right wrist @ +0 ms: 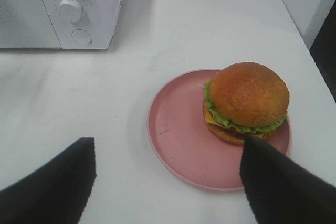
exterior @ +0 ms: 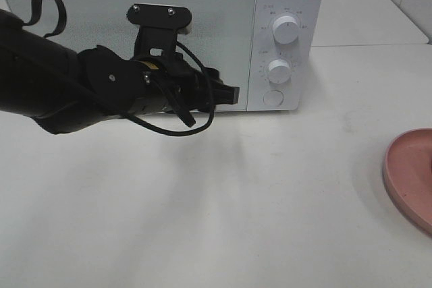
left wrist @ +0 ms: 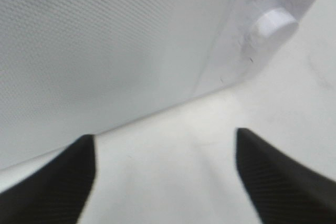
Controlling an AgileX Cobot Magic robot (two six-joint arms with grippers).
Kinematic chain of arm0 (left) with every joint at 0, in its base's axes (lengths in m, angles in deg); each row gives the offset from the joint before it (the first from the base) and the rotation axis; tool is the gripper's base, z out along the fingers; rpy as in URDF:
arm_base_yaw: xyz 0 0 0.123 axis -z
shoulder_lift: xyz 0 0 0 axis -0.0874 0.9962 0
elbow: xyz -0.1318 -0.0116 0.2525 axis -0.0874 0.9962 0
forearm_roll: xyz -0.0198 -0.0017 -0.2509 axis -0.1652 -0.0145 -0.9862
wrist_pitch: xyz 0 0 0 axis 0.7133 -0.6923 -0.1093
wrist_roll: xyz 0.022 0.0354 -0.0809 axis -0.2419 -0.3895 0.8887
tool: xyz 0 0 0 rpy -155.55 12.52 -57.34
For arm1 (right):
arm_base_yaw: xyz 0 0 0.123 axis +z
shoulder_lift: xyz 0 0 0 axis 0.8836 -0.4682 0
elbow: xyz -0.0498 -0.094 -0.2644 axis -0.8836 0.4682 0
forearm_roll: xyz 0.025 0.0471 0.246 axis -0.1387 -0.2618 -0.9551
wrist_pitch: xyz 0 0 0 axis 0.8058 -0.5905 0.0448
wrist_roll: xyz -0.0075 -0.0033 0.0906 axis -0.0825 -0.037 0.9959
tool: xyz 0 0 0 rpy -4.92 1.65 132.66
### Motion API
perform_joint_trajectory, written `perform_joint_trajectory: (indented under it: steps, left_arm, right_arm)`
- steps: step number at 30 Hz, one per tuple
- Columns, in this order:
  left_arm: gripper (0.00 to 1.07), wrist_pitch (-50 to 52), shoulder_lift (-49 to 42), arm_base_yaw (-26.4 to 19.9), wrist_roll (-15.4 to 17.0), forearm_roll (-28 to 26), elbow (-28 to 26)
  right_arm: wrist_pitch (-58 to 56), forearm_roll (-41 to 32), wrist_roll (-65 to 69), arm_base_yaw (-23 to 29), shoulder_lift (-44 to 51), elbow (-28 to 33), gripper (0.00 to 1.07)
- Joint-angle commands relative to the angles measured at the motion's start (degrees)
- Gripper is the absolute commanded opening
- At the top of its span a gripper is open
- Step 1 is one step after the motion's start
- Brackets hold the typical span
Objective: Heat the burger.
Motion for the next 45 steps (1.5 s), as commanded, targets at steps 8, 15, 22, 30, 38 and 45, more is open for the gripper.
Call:
perform_joint_trajectory:
  steps: [8,15,22,30,38,45]
  left_arm:
    - [1.0,-20.63,-4.24,-0.4,-0.23,11.06,0.29]
    - [1.0,-39.94,-6.47,-3.95,0.23,20.57,0.29]
    - [1.0,-51.68,-10.03,-10.26,0.52,20.4,0.23]
    - [1.0,-72.65,-19.48,-24.87,2.23,20.4,0.23]
    - [1.0,-82.1,-26.24,-37.07,6.65,21.26,0.29]
    - [1.0,-86.92,-32.49,-45.89,12.49,26.07,0.46]
  right_arm:
    - [-0.17,-0.06,-0.29,-0.46,1.72,0.11,0.75]
    - [-0.17,-0.06,-0.29,-0.46,1.72,0.11,0.75]
    - [-0.17,-0.06,-0.29,-0.46,1.72,0.11,0.75]
    - [-0.17,-0.06,-0.29,-0.46,1.72,0.11,0.75]
    - [-0.17,-0.06,-0.29,-0.46,1.72,0.11,0.75]
    - [-0.17,-0.06,-0.29,-0.46,1.72,0.11,0.75]
